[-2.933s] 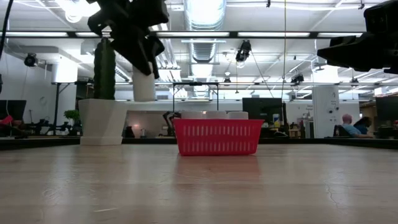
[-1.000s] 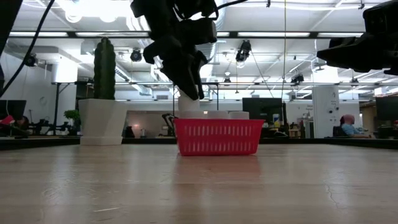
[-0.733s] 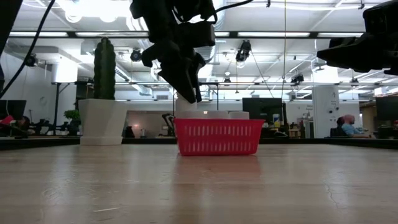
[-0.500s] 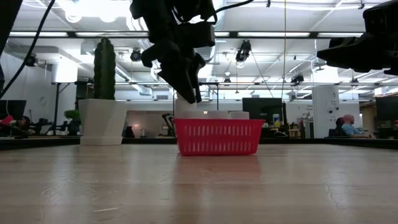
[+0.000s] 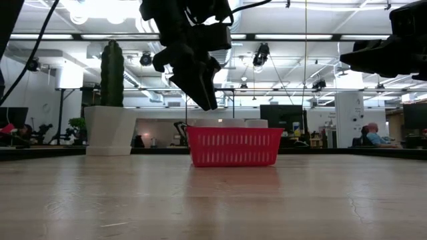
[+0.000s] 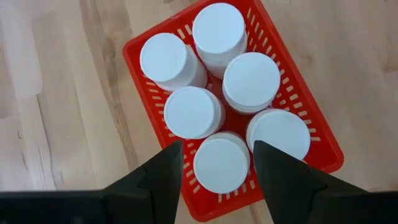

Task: Pick and place pill bottles into a basket
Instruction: Return to Home Position

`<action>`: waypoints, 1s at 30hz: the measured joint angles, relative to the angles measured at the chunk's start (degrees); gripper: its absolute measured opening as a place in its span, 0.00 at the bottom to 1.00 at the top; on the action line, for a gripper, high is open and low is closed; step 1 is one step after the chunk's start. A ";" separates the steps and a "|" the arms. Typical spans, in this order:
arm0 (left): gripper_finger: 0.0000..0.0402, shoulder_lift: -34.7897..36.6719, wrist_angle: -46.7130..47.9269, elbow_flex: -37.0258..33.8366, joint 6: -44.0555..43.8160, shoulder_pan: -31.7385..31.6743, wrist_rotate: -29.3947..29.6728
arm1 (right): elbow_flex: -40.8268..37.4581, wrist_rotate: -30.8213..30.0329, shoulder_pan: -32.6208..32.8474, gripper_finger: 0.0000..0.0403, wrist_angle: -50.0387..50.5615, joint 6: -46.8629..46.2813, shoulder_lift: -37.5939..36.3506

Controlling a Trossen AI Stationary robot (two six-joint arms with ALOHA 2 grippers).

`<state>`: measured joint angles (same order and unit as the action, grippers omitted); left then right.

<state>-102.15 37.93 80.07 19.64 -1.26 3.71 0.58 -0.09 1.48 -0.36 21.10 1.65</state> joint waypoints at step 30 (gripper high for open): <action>0.44 25.63 -44.90 -37.32 -5.95 -0.17 -7.17 | -0.04 0.04 0.00 0.02 -0.02 0.00 0.27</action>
<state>-76.52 -6.97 42.75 13.69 -1.43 -3.46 0.54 -0.05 1.48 -0.38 21.10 1.92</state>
